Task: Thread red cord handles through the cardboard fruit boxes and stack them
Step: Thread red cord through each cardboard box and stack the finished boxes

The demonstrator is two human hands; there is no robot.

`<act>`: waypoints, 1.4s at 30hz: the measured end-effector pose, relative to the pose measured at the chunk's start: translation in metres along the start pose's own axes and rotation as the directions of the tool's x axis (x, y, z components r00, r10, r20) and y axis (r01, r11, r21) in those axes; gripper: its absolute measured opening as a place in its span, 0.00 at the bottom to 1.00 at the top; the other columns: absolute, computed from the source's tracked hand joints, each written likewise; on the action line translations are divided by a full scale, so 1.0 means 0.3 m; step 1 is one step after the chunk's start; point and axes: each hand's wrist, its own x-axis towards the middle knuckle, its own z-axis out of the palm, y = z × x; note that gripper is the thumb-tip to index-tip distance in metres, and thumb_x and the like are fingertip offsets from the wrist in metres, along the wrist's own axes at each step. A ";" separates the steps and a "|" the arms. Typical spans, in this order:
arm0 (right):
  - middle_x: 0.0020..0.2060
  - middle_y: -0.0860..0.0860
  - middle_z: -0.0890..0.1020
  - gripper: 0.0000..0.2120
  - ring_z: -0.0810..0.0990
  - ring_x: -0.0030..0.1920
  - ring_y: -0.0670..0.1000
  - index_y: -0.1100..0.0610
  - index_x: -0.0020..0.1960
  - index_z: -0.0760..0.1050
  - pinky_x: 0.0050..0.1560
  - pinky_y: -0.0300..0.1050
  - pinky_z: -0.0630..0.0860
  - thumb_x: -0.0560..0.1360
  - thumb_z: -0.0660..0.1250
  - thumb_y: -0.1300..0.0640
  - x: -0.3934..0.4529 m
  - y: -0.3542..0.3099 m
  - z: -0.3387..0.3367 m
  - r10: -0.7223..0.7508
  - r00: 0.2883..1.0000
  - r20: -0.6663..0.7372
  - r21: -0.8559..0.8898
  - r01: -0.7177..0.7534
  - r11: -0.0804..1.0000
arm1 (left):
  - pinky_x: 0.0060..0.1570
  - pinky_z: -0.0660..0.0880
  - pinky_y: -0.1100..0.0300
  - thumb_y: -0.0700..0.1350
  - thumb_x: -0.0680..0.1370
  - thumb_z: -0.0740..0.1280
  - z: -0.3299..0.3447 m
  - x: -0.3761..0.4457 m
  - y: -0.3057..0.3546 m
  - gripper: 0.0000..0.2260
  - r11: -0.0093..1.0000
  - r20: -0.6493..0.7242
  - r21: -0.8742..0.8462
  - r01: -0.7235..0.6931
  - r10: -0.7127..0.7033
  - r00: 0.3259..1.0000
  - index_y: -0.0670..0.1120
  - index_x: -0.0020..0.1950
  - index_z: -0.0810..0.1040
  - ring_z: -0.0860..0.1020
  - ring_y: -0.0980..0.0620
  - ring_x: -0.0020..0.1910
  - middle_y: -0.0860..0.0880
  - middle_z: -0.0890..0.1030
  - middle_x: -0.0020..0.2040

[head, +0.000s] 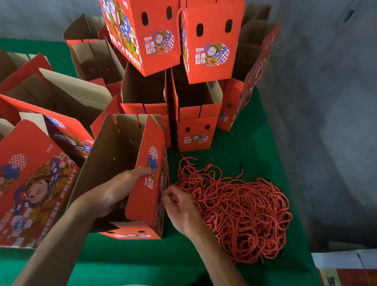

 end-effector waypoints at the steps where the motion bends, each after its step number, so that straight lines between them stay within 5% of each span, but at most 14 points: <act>1: 0.41 0.51 0.82 0.09 0.80 0.41 0.49 0.55 0.47 0.77 0.46 0.47 0.79 0.84 0.61 0.55 0.004 -0.003 0.005 0.029 1.000 -0.004 0.069 -0.028 0.997 | 0.63 0.76 0.41 0.65 0.79 0.61 0.004 0.000 0.000 0.21 1.000 0.000 0.001 0.001 -0.001 1.000 0.53 0.66 0.76 0.85 0.45 0.53 0.48 0.87 0.52; 6: 0.27 0.46 0.70 0.13 0.64 0.25 0.45 0.55 0.42 0.77 0.26 0.38 0.62 0.84 0.61 0.59 0.003 -0.011 0.033 0.193 0.981 0.007 0.413 -0.179 0.893 | 0.62 0.77 0.43 0.65 0.80 0.61 0.002 -0.002 -0.004 0.20 1.000 0.000 -0.005 -0.004 0.004 1.000 0.54 0.65 0.76 0.86 0.46 0.52 0.48 0.87 0.51; 9: 0.27 0.47 0.62 0.12 0.54 0.27 0.48 0.57 0.42 0.72 0.27 0.41 0.54 0.84 0.62 0.56 -0.002 0.001 0.045 0.239 0.970 0.045 0.576 -0.221 0.787 | 0.59 0.79 0.45 0.65 0.79 0.61 0.006 -0.003 -0.006 0.20 1.000 -0.006 -0.006 -0.008 0.008 1.000 0.54 0.64 0.75 0.86 0.47 0.51 0.49 0.87 0.51; 12: 0.26 0.46 0.59 0.18 0.53 0.25 0.47 0.50 0.34 0.65 0.25 0.41 0.54 0.81 0.63 0.56 -0.006 0.004 0.069 0.274 0.955 0.116 0.710 -0.273 0.649 | 0.54 0.80 0.48 0.66 0.79 0.61 0.008 -0.003 -0.009 0.21 1.000 -0.004 -0.001 -0.013 0.013 1.000 0.55 0.65 0.75 0.86 0.48 0.50 0.49 0.87 0.51; 18: 0.26 0.45 0.58 0.17 0.55 0.23 0.44 0.49 0.35 0.64 0.20 0.37 0.54 0.82 0.62 0.55 0.000 -0.005 0.084 0.304 0.933 0.195 0.848 -0.316 0.426 | 0.53 0.79 0.49 0.68 0.78 0.61 0.005 -0.002 -0.020 0.23 1.000 -0.006 0.004 -0.019 0.019 1.000 0.55 0.65 0.75 0.86 0.48 0.50 0.50 0.87 0.51; 23: 0.26 0.48 0.57 0.19 0.50 0.26 0.50 0.49 0.31 0.61 0.25 0.43 0.49 0.80 0.61 0.52 -0.018 -0.015 0.058 0.294 0.945 0.142 0.564 -0.321 0.761 | 0.60 0.78 0.44 0.67 0.78 0.61 0.004 0.001 -0.024 0.23 1.000 0.015 -0.009 -0.018 0.018 1.000 0.55 0.65 0.76 0.86 0.47 0.51 0.49 0.87 0.52; 25: 0.24 0.47 0.63 0.21 0.57 0.23 0.48 0.49 0.30 0.63 0.24 0.40 0.56 0.82 0.61 0.49 -0.019 -0.014 0.054 0.237 0.966 0.105 0.488 -0.258 0.834 | 0.60 0.78 0.44 0.67 0.78 0.62 0.004 0.002 -0.025 0.23 1.000 0.019 -0.011 -0.020 0.021 1.000 0.55 0.65 0.76 0.86 0.47 0.51 0.49 0.87 0.52; 28: 0.31 0.43 0.79 0.18 0.76 0.29 0.41 0.49 0.41 0.77 0.32 0.35 0.72 0.86 0.60 0.45 -0.021 -0.016 0.059 0.170 0.984 0.050 0.431 -0.174 0.885 | 0.57 0.79 0.45 0.67 0.78 0.61 0.005 0.005 -0.023 0.23 1.000 0.030 -0.011 -0.021 0.021 0.999 0.54 0.64 0.76 0.86 0.47 0.50 0.48 0.87 0.51; 31: 0.32 0.43 0.80 0.16 0.77 0.29 0.40 0.55 0.46 0.75 0.31 0.33 0.72 0.85 0.61 0.44 -0.020 -0.018 0.065 0.145 0.989 0.035 0.489 -0.143 0.860 | 0.60 0.78 0.44 0.67 0.78 0.61 0.003 0.006 -0.024 0.23 1.000 0.033 -0.010 -0.028 0.029 0.999 0.54 0.65 0.76 0.86 0.46 0.51 0.48 0.87 0.52; 34: 0.38 0.50 0.82 0.18 0.82 0.38 0.49 0.59 0.51 0.76 0.39 0.46 0.79 0.86 0.59 0.45 -0.016 -0.019 0.077 0.182 0.983 -0.032 0.516 -0.139 0.845 | 0.61 0.77 0.42 0.68 0.77 0.61 0.006 0.006 -0.028 0.24 0.999 0.041 -0.006 -0.038 0.039 0.998 0.54 0.65 0.76 0.86 0.46 0.51 0.48 0.87 0.52; 38: 0.43 0.57 0.83 0.19 0.83 0.42 0.61 0.56 0.53 0.75 0.44 0.64 0.81 0.86 0.57 0.42 -0.037 -0.019 0.118 0.072 0.966 -0.248 0.258 -0.005 0.966 | 0.63 0.76 0.40 0.69 0.77 0.61 0.016 0.001 -0.026 0.24 0.999 0.045 -0.003 -0.045 0.046 0.998 0.55 0.65 0.76 0.86 0.46 0.52 0.49 0.87 0.53; 42: 0.39 0.53 0.84 0.18 0.84 0.36 0.52 0.48 0.50 0.71 0.37 0.60 0.81 0.86 0.51 0.37 -0.047 -0.026 0.147 -0.011 0.934 -0.357 0.068 0.037 0.997 | 0.57 0.80 0.45 0.70 0.76 0.60 0.027 -0.008 -0.015 0.23 0.999 0.079 -0.007 -0.053 0.053 0.995 0.57 0.62 0.76 0.86 0.49 0.51 0.51 0.87 0.52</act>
